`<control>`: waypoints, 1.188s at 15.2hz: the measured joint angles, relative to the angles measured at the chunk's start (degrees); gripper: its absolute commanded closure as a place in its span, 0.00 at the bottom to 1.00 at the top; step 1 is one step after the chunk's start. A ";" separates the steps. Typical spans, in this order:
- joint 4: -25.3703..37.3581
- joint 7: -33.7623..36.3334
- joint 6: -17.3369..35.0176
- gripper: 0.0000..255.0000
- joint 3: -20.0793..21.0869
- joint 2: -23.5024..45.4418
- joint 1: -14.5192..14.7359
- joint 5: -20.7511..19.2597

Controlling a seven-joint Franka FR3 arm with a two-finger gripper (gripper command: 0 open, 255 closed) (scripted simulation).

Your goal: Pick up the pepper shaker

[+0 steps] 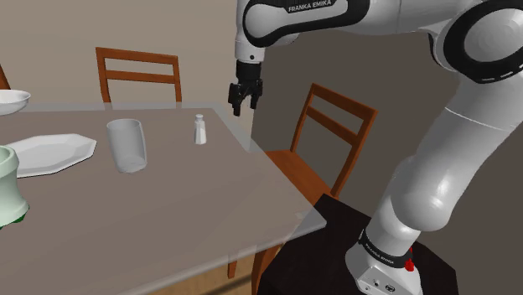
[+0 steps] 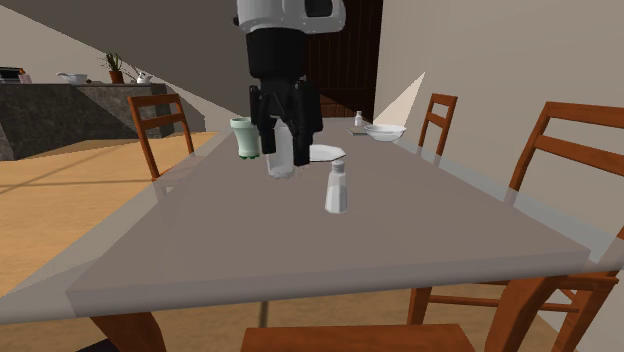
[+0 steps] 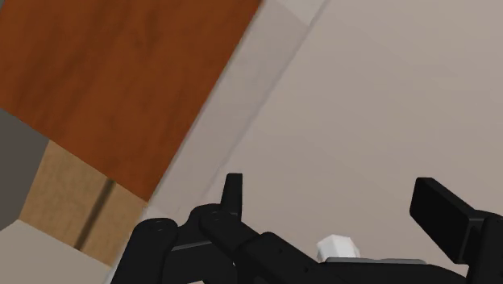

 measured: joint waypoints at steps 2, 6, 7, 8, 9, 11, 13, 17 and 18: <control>3.90 0.47 0.76 0.00 0.51 4.54 0.39 -0.79; 13.14 1.23 0.38 0.00 1.34 13.16 1.37 -2.53; 15.87 1.48 -0.02 0.00 1.52 15.50 1.71 -3.01; 17.98 1.80 -0.17 0.00 1.72 17.45 2.11 -3.47; 21.86 2.14 -0.91 0.00 1.91 20.56 2.63 -4.05; 28.40 2.63 -2.10 0.00 2.16 25.89 3.65 -5.11; 33.91 2.63 -3.30 0.00 2.20 30.19 4.40 -5.91; 34.66 2.76 -1.96 0.00 2.14 32.23 4.65 -6.33; 33.96 2.80 -1.14 0.00 2.12 32.35 4.59 -6.36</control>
